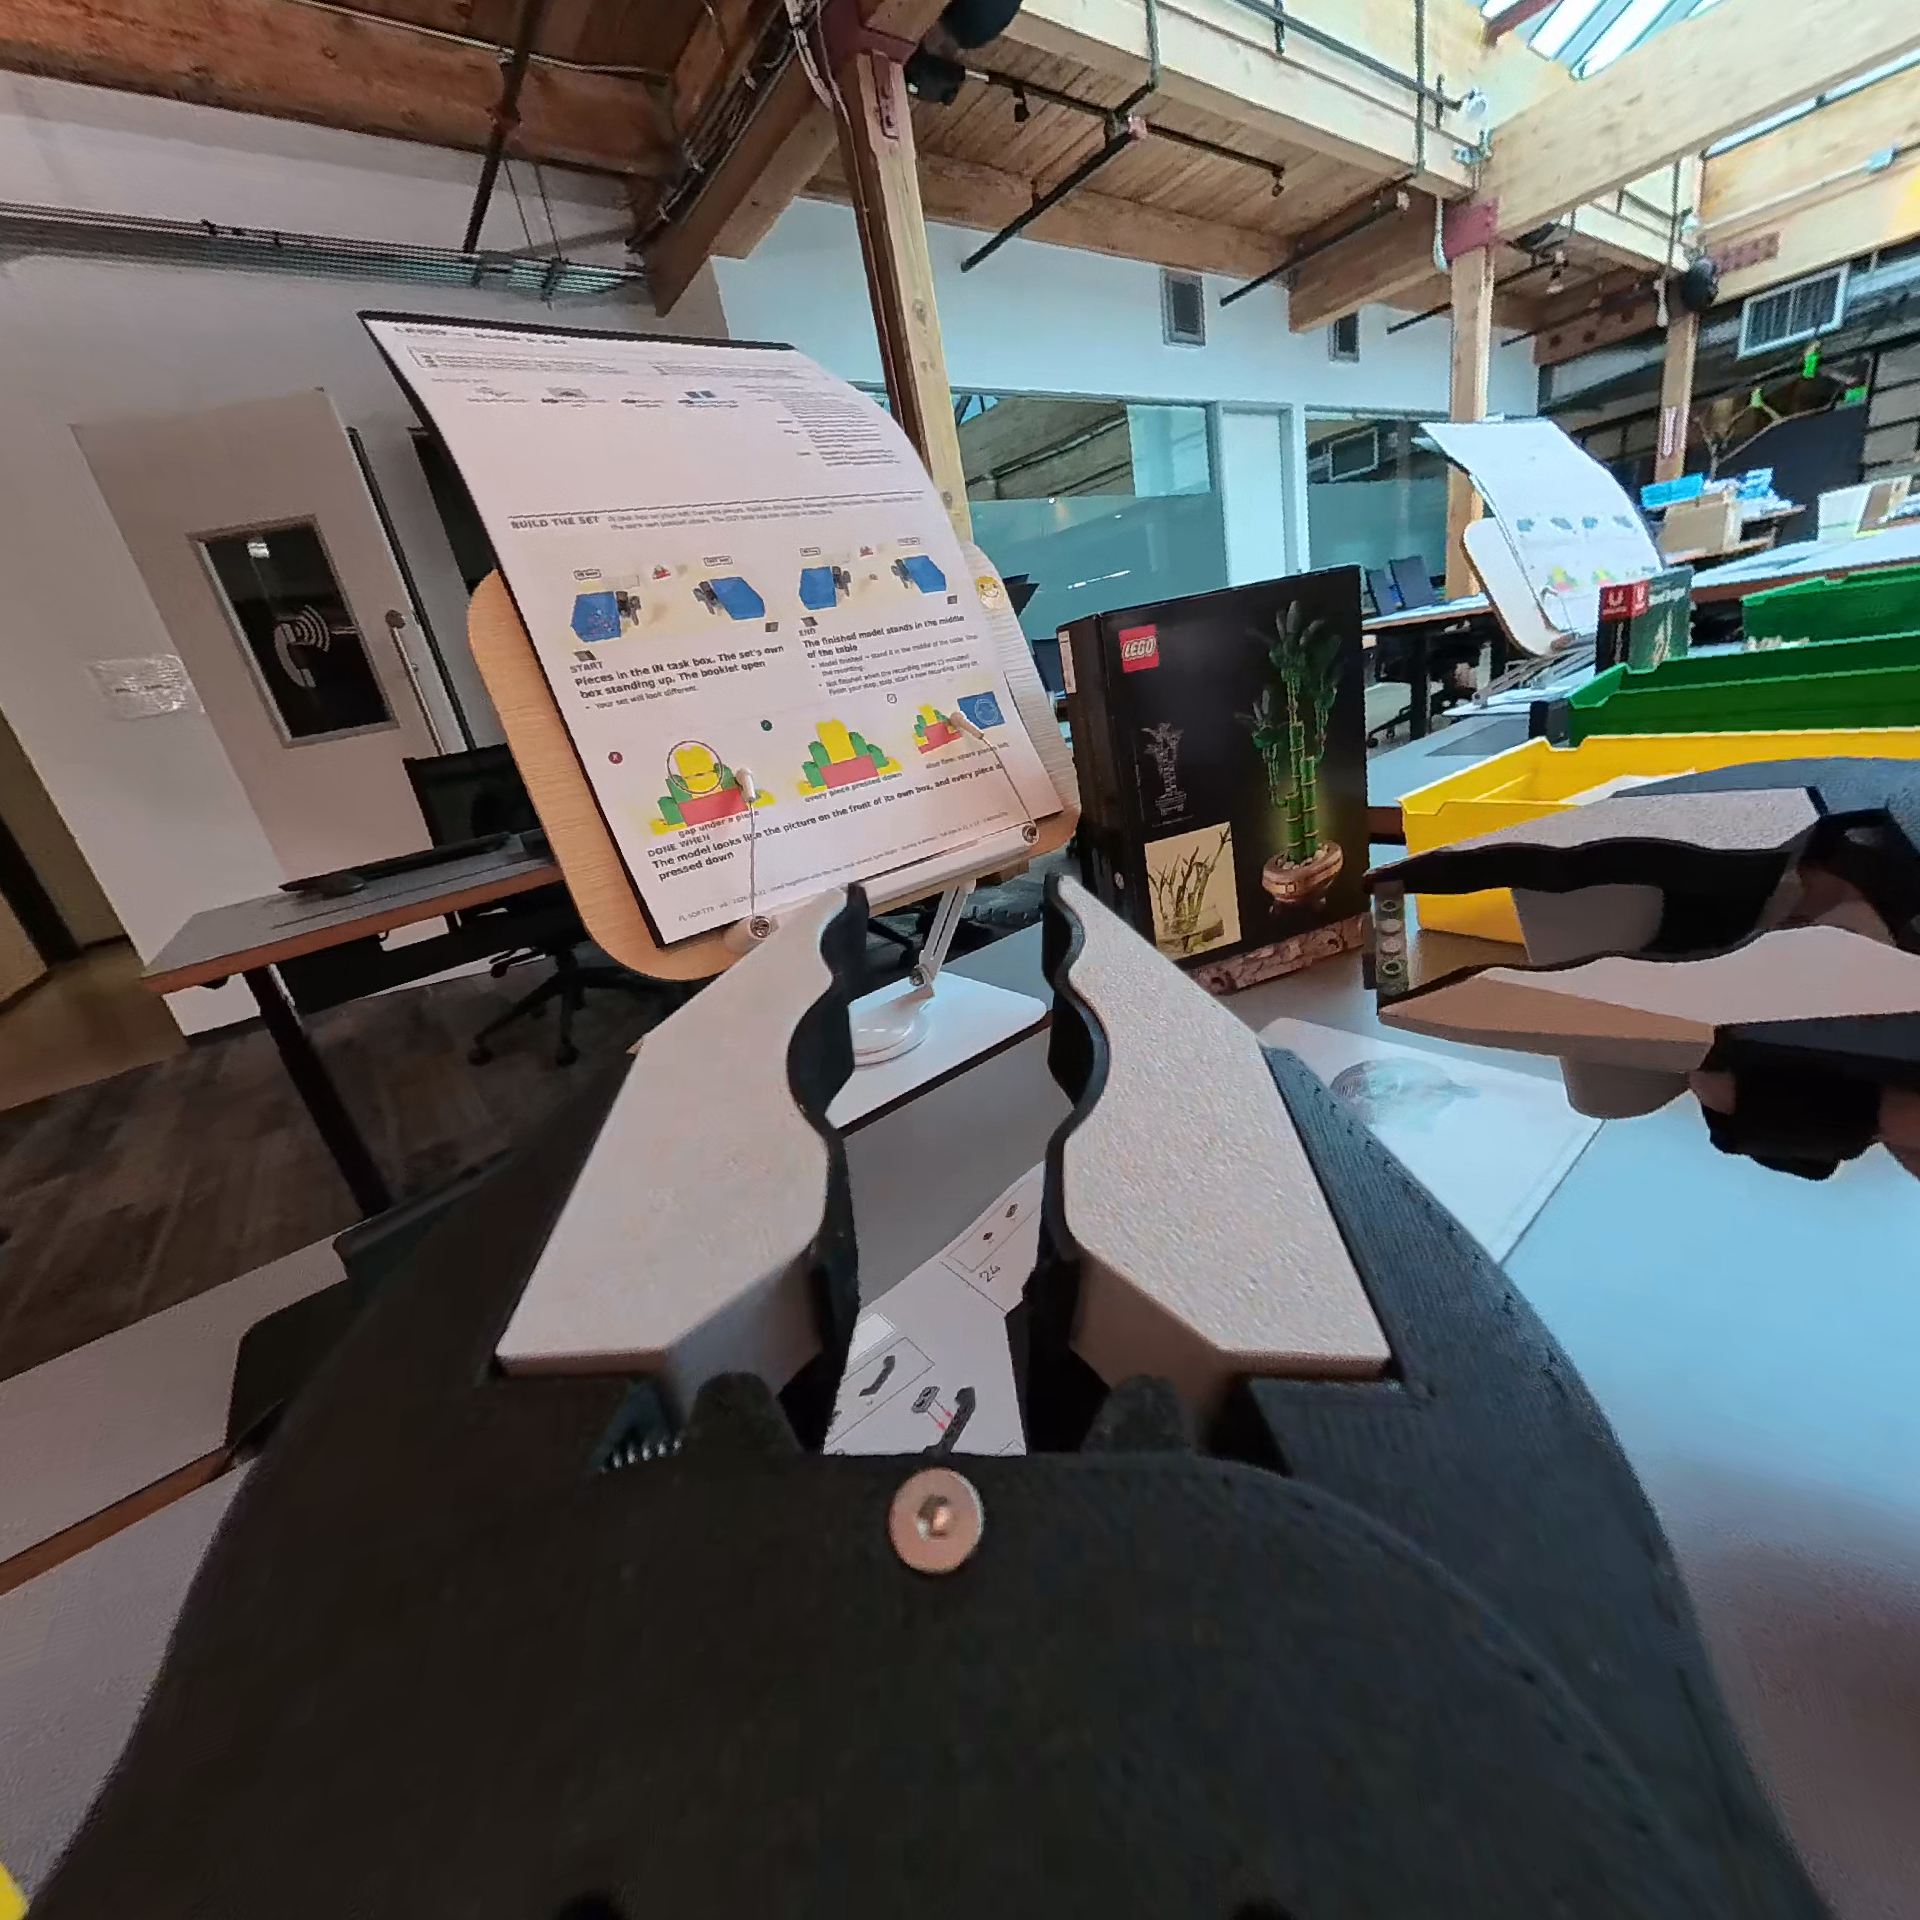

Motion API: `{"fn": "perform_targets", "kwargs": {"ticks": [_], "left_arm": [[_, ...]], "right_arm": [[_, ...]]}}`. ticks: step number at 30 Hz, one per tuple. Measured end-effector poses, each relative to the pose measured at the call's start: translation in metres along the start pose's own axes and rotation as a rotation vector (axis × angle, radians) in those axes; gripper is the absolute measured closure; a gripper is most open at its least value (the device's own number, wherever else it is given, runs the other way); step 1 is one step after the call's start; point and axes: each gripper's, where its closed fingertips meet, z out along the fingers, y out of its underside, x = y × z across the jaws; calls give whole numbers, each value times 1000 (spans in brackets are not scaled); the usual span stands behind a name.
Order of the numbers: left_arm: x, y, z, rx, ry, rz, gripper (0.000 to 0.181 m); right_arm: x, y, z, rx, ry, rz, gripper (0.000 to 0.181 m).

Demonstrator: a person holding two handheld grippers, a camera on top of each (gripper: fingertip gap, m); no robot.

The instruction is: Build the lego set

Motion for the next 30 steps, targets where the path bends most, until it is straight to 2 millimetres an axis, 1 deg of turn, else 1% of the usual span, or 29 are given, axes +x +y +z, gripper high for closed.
{"fn": "perform_targets", "kwargs": {"ticks": [6, 11, 30], "left_arm": [[6, 6, 3, -39, -5, 72, 149], [9, 8, 5, -55, -4, 97, 148], [9, 11, 5, -72, -12, 106, 147]], "right_arm": [[3, 0, -1, -1, 8, 12, 133], [1, 1, 0, -8, -1, 11, 133], [-1, 4, 1, -28, -12, 9, 133]]}}
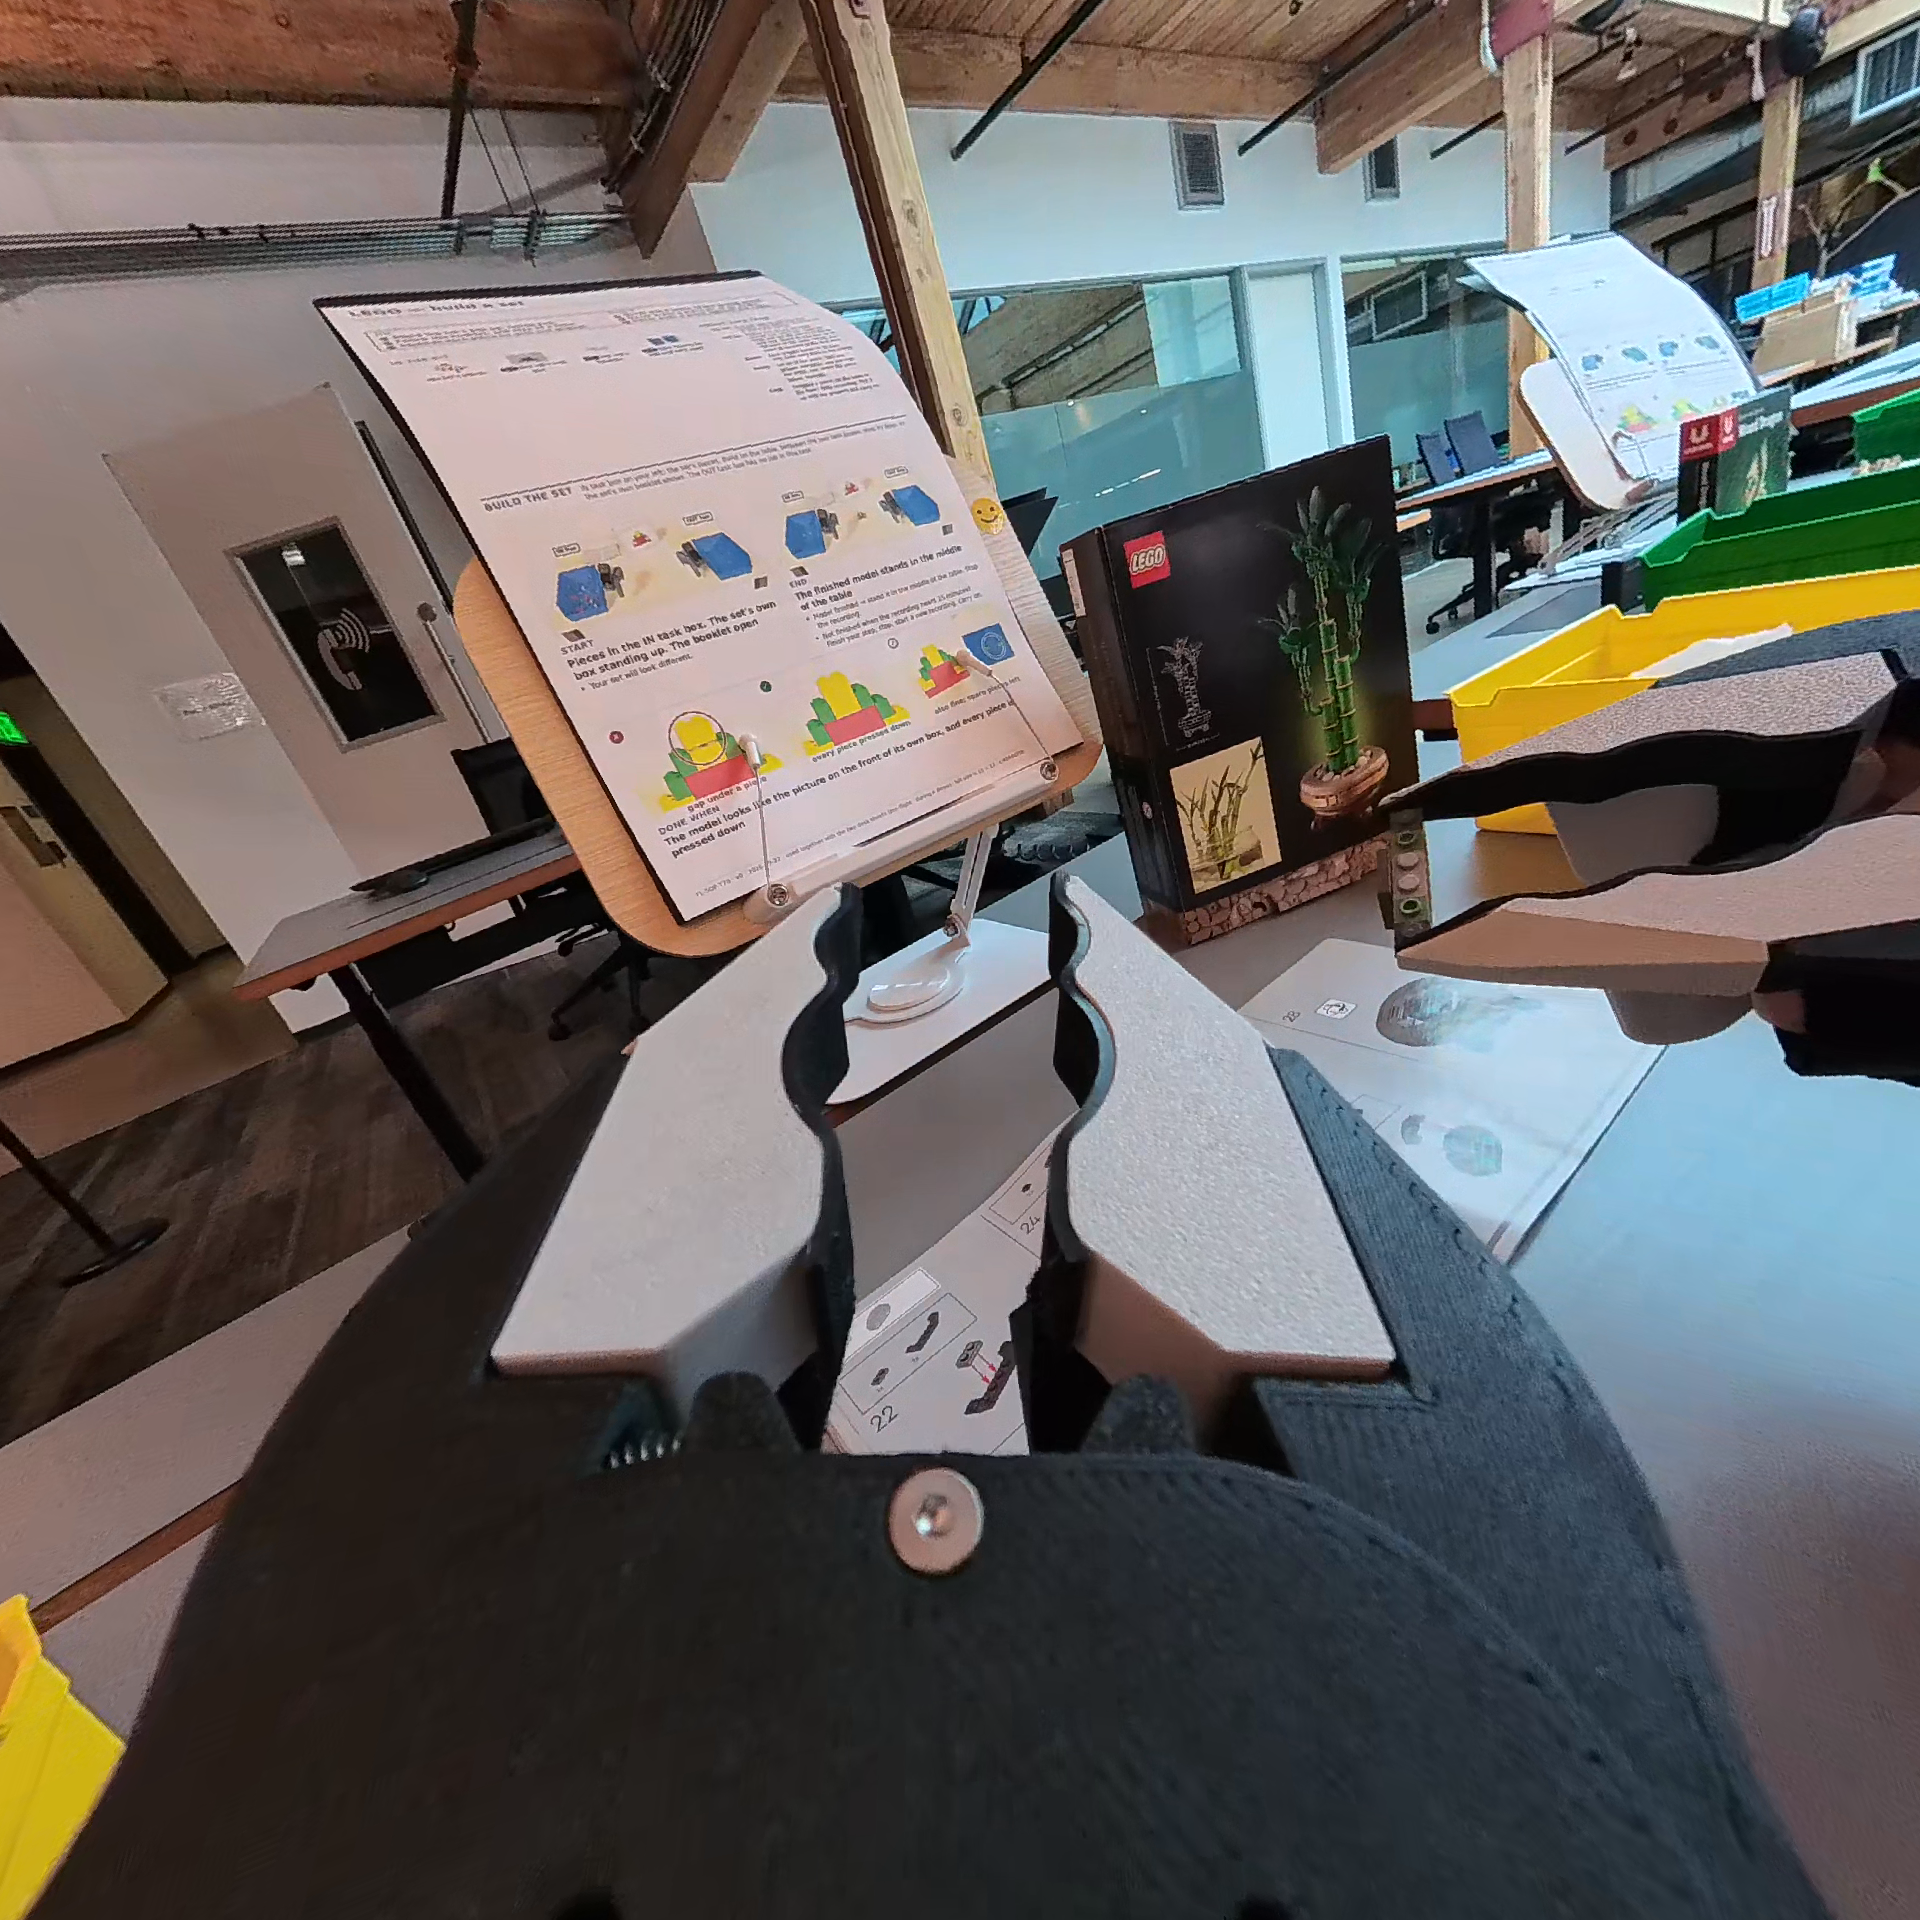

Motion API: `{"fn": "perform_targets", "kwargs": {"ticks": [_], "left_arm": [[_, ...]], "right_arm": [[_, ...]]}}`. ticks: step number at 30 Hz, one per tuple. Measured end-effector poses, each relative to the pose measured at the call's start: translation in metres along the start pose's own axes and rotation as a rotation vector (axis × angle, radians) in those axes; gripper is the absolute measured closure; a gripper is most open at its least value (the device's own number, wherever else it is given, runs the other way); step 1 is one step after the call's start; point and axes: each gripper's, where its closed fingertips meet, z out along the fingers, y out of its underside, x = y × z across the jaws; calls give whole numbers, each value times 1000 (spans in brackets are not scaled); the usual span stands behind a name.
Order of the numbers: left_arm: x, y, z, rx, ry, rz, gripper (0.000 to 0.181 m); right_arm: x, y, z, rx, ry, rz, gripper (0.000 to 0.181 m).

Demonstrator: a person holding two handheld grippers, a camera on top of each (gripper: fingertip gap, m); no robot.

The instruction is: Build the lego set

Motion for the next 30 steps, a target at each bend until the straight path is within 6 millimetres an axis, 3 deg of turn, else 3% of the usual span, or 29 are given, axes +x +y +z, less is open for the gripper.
{"fn": "perform_targets", "kwargs": {"ticks": [30], "left_arm": [[-11, 2, -1, 4, -4, -109, 146]], "right_arm": [[-2, -2, 0, 3, -7, -9, 133]]}}
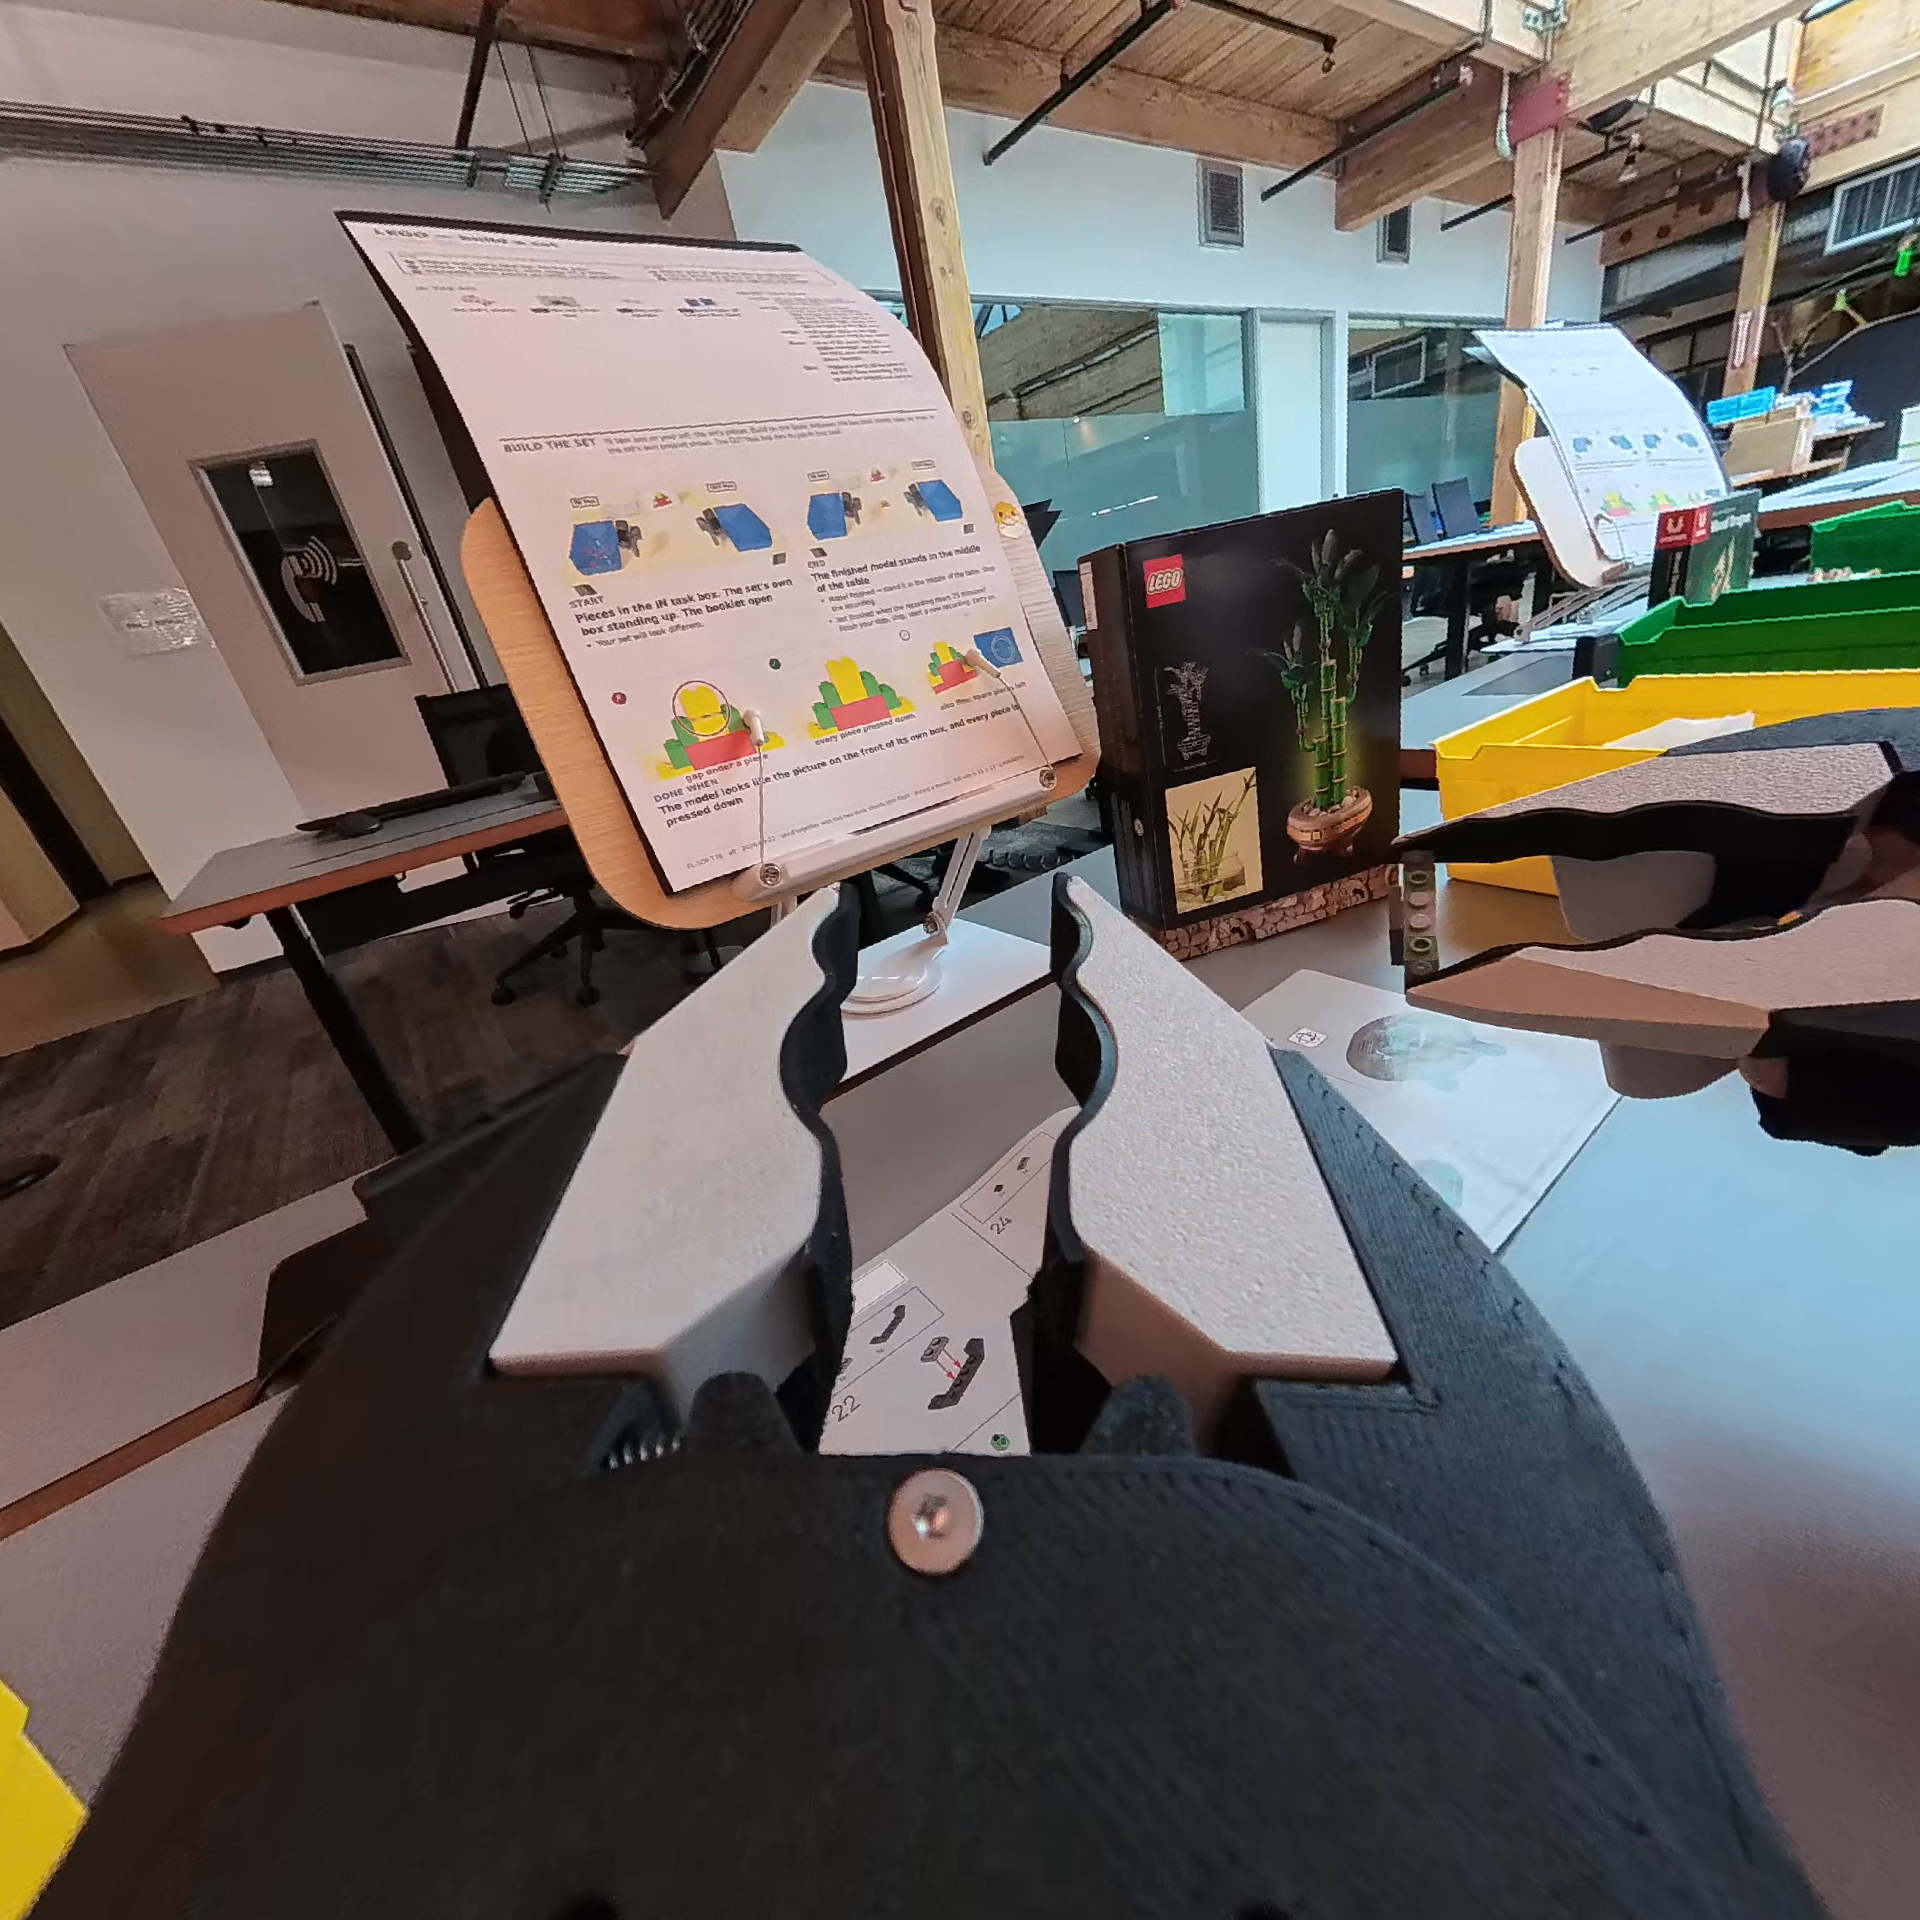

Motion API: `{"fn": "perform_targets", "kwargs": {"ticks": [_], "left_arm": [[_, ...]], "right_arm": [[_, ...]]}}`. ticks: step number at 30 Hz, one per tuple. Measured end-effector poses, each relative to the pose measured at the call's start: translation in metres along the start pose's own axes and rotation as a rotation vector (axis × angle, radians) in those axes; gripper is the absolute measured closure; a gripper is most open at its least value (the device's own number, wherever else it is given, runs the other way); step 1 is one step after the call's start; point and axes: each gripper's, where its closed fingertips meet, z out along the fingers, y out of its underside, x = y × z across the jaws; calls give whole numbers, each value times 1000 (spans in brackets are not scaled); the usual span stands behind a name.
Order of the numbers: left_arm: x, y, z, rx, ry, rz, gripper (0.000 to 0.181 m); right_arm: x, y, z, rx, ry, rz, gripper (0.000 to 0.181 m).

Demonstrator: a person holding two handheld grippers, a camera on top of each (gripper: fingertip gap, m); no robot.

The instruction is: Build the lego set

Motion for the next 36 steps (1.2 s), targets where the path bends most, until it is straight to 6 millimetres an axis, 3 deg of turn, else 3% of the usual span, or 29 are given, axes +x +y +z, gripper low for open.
{"fn": "perform_targets", "kwargs": {"ticks": [26, 36], "left_arm": [[-1, 2, 0, -5, 8, -35, 146], [-1, 7, 2, -17, 79, -211, 143]], "right_arm": [[-6, -7, -2, 28, -23, -23, 133], [-22, -20, -6, 80, -67, -118, 133]]}}
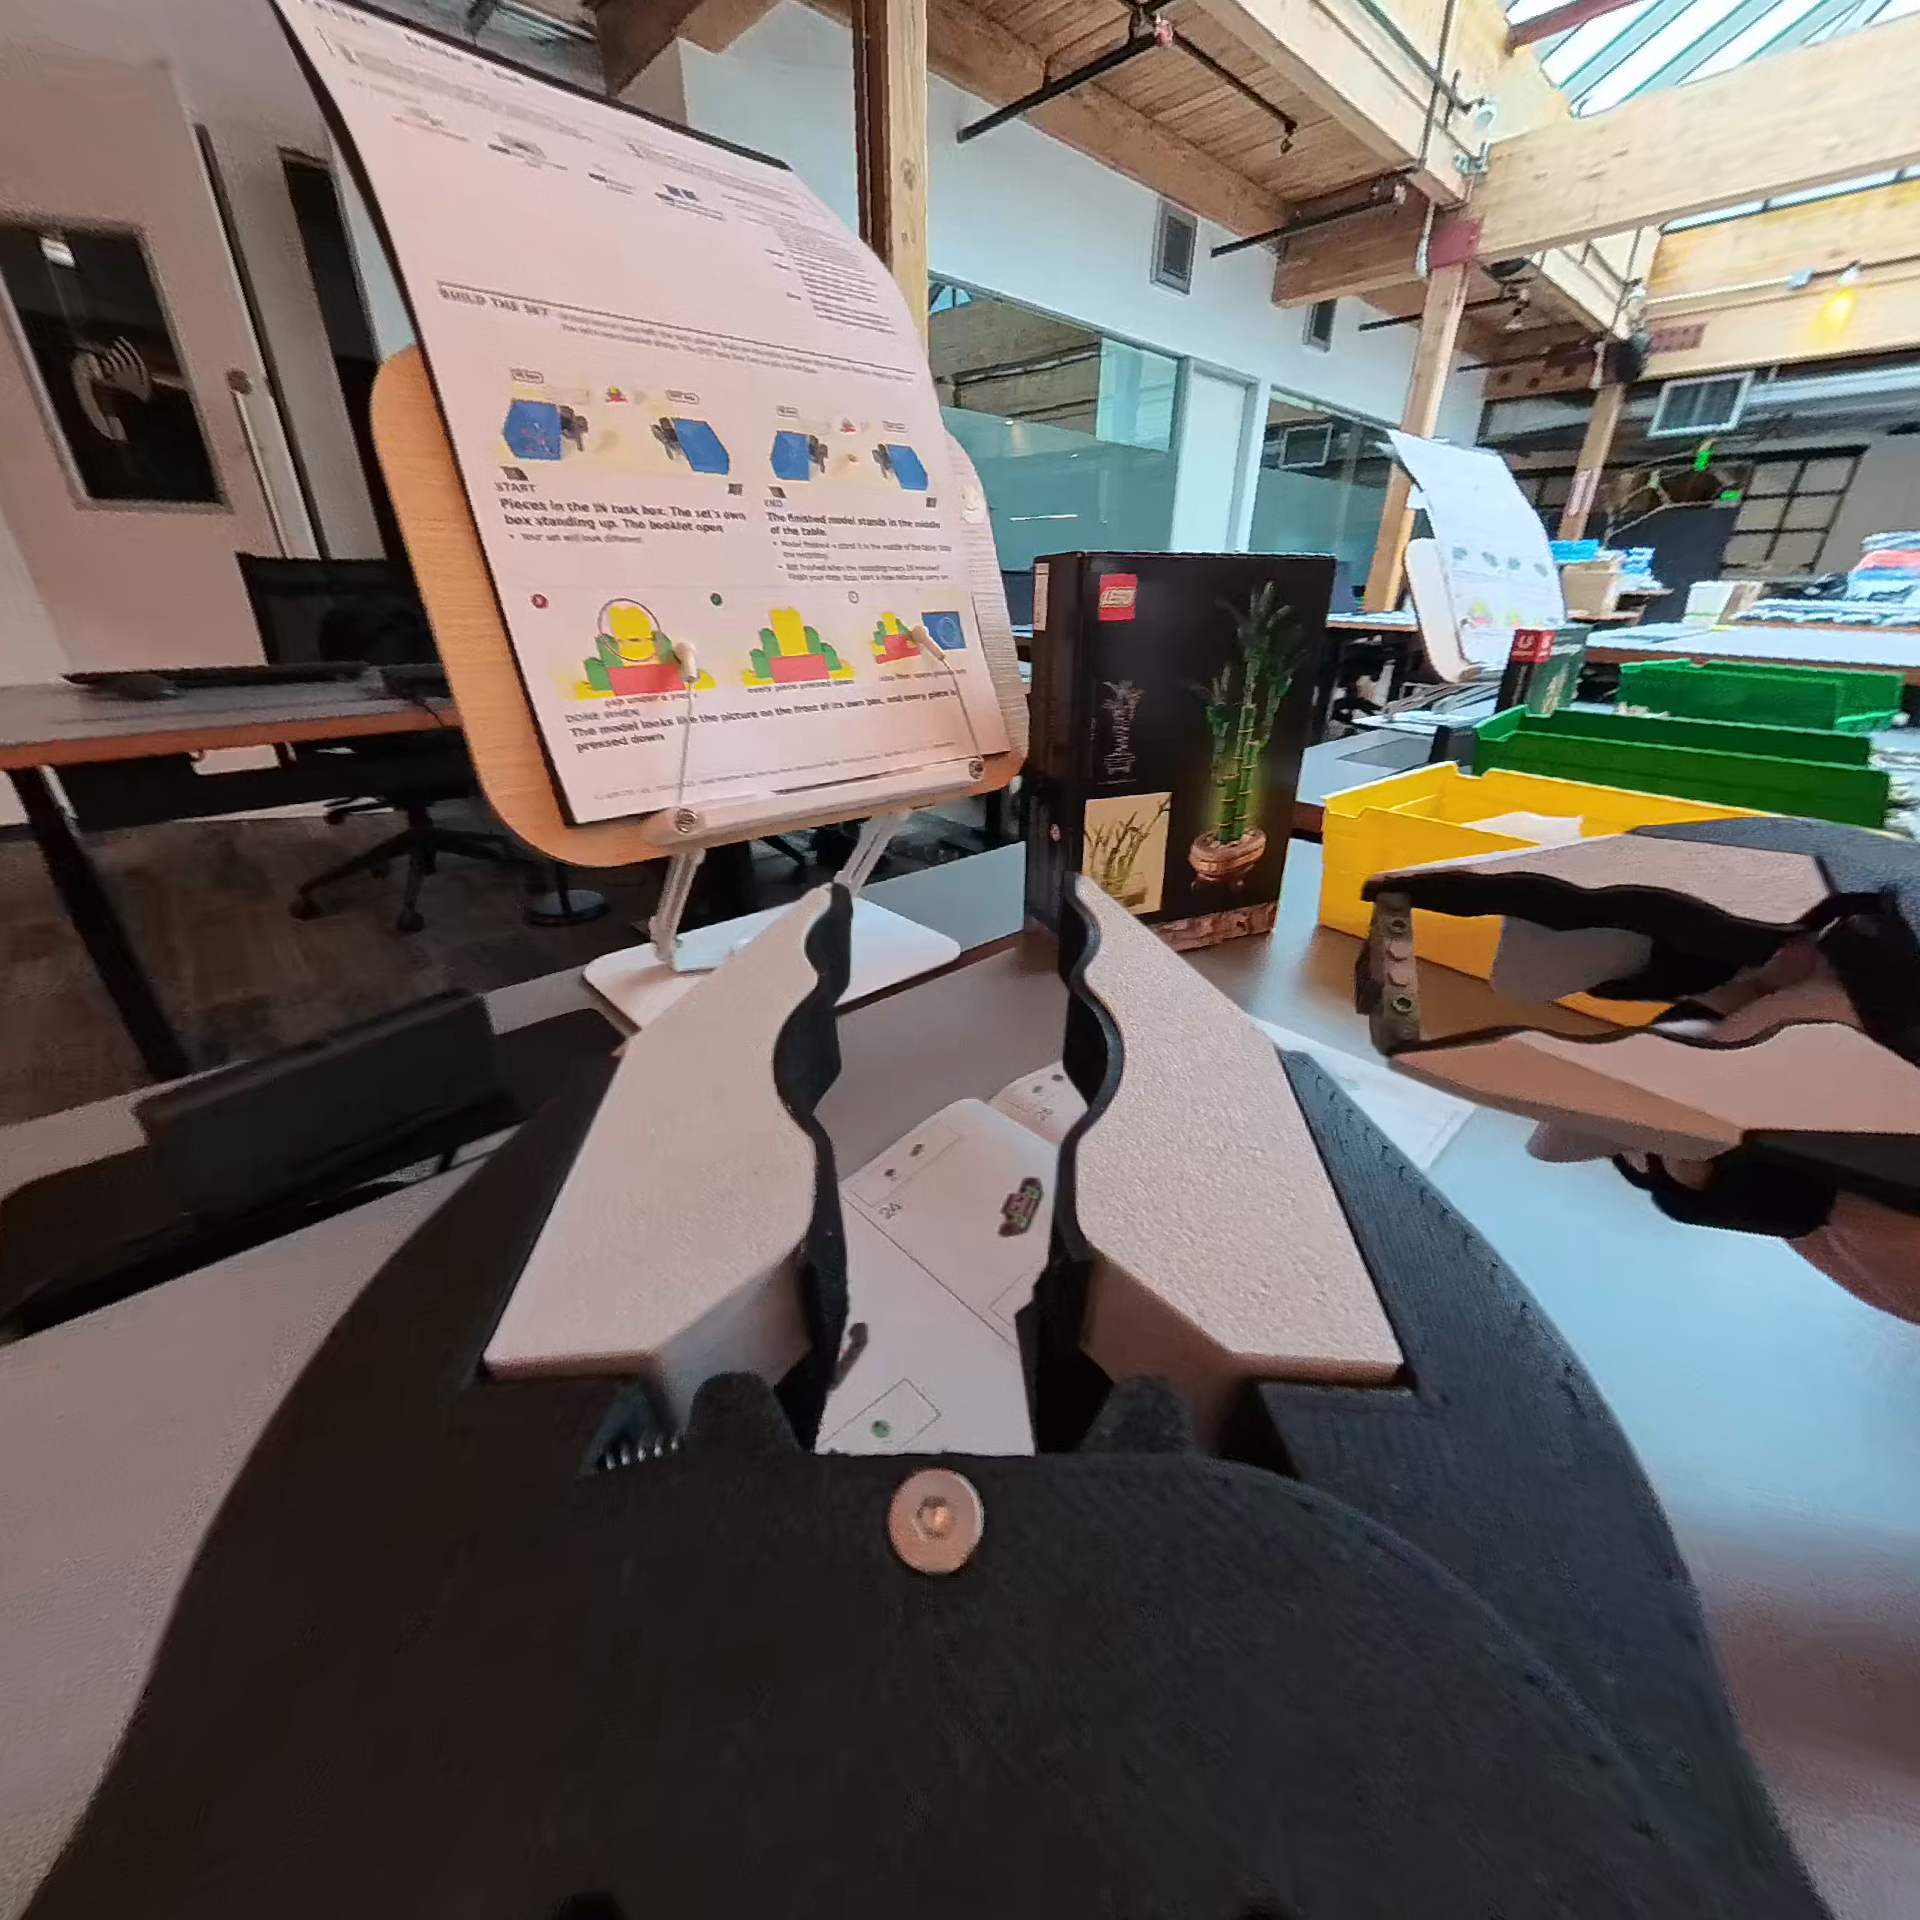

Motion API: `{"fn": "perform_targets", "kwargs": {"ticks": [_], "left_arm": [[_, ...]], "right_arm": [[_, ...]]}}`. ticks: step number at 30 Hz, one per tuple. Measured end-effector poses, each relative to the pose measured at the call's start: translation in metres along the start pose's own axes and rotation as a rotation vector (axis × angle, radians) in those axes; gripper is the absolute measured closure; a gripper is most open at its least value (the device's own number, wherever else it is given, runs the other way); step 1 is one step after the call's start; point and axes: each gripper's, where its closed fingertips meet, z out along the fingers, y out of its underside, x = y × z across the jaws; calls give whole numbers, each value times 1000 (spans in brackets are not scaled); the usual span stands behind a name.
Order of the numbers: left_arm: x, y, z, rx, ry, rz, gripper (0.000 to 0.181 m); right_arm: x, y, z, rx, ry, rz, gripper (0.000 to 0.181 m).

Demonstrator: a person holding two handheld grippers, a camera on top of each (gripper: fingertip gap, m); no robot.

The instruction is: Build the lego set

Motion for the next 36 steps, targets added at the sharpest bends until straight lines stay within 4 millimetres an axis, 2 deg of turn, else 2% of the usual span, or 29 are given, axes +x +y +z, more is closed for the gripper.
{"fn": "perform_targets", "kwargs": {"ticks": [5, 9, 12, 16, 22, 23, 24, 26, 30, 33, 34, 36], "left_arm": [[-1, 8, 3, -36, 41, -114, 143], [-7, 5, 0, -9, 52, -181, 142], [-2, 4, 0, -14, 73, -173, 142], [20, 7, 4, -59, 167, -175, 139], [72, 23, 8, -204, 416, -297, 136], [81, 28, 7, -234, 464, -297, 143], [89, 33, 7, -262, 503, -288, 160], [97, 43, 10, -306, 514, -272, 159], [104, 57, 15, -363, 494, -242, 139], [113, 66, 15, -407, 520, -199, 149], [118, 67, 14, -414, 542, -192, 168], [122, 74, 12, -459, 562, -188, 170]], "right_arm": [[-8, -2, 0, -11, -22, -55, 133], [-9, -6, -2, -18, -15, -121, 133], [-9, -6, -3, -30, -12, -162, 133], [-14, -2, -2, -52, -37, -181, 133], [-26, -2, 1, -62, -60, -234, 133], [-28, -2, 1, -61, -65, -240, 133], [-29, -3, 1, -60, -68, -244, 133], [-30, -5, 0, -57, -69, -247, 133], [-31, -8, -1, -46, -74, -249, 133], [-33, -8, -1, -48, -78, -259, 133], [-34, -7, 0, -54, -86, -260, 133], [-37, -3, -1, -74, -133, -241, 130]]}}
